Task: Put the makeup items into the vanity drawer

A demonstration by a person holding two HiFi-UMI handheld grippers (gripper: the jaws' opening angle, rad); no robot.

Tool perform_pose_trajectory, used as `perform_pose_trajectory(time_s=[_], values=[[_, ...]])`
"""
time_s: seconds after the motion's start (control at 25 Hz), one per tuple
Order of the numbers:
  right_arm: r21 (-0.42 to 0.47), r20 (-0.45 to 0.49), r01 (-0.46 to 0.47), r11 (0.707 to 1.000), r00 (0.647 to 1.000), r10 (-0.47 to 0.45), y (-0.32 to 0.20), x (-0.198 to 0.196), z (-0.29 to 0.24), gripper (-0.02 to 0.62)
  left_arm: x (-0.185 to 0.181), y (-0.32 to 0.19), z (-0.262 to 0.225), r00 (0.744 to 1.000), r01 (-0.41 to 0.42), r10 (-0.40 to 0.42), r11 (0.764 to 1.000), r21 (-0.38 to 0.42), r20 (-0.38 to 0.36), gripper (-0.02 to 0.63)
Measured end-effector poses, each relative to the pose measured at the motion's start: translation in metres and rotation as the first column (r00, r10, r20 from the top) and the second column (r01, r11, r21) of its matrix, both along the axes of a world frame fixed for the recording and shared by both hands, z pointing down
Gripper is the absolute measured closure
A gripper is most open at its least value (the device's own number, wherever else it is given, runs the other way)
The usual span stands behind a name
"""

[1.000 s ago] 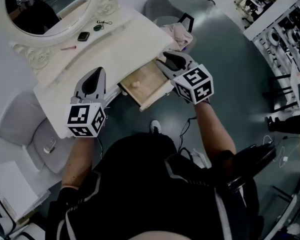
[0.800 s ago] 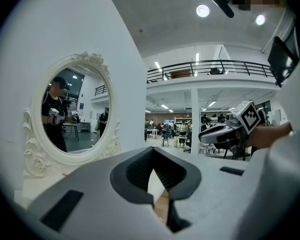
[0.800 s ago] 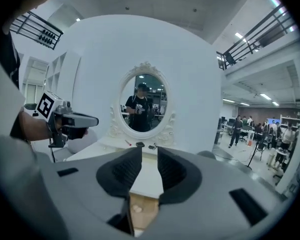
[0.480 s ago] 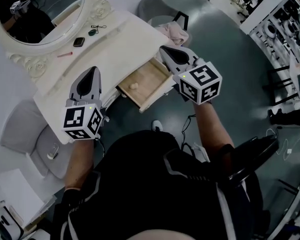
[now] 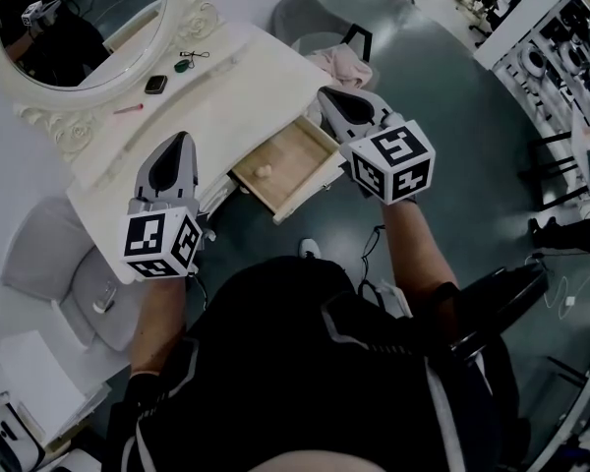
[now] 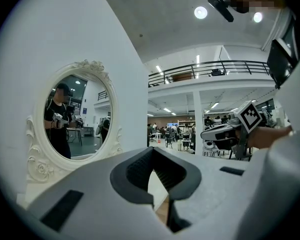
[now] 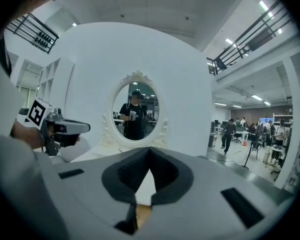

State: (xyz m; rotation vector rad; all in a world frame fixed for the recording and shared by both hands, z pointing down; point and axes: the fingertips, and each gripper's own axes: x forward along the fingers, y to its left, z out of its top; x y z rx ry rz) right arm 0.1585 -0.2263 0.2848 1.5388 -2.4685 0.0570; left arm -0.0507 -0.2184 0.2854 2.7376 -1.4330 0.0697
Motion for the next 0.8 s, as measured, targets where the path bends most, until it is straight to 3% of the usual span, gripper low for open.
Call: perform_pose_trajectory(time_s=[0.8], values=[[0.026, 0.013, -0.003, 1.0, 1.0, 0.003, 0.006, 0.007, -0.014, 0.591, 0.01, 0.009, 0.003, 1.0, 0.008, -0.008, 1.0, 0.003, 0.016, 0.603]])
